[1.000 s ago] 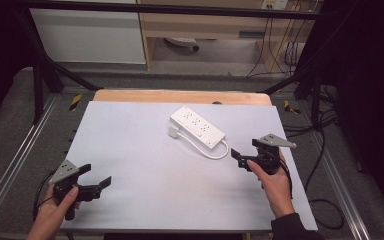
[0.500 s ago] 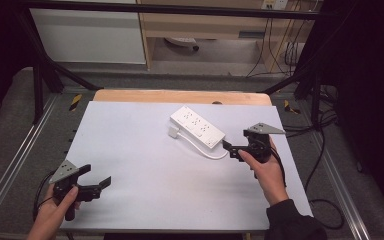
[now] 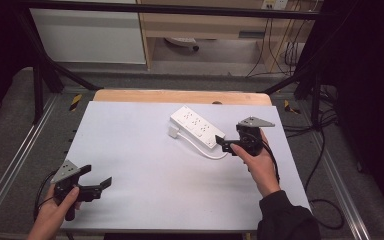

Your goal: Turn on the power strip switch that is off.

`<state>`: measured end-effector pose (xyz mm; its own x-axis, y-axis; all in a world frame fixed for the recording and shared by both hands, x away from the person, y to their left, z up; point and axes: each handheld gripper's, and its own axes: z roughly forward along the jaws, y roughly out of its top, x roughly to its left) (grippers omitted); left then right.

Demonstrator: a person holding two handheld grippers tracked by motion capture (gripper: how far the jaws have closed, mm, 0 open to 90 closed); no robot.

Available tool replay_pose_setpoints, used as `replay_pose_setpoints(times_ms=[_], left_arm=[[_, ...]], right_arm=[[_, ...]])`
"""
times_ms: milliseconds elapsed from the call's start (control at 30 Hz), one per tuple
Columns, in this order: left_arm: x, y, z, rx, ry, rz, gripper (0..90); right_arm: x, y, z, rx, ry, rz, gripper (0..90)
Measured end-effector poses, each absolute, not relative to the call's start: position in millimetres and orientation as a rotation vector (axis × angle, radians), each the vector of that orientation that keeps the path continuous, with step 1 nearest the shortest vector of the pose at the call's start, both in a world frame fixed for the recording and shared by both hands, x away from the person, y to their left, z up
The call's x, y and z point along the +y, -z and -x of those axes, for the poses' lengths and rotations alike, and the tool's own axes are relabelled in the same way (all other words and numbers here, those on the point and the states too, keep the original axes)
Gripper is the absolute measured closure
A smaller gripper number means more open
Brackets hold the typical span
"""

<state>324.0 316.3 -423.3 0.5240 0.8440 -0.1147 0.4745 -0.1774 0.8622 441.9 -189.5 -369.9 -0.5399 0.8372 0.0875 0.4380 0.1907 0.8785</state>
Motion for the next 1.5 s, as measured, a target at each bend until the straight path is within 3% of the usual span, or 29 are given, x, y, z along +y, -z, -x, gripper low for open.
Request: replay_pose_setpoints(times_ms=[1167,1500], left_arm=[[310.7,423.3,-325.1,1.076,-0.495,-1.860,6.6],[310.0,424.6,-327.0,1.078,-0.492,-1.871,6.7]], right_arm=[[-171.5,372.8,-472.8,2.020,-1.319,-1.256,10.0],[-170.8,382.3,-483.3,2.025,-1.345,-1.296,14.8]])
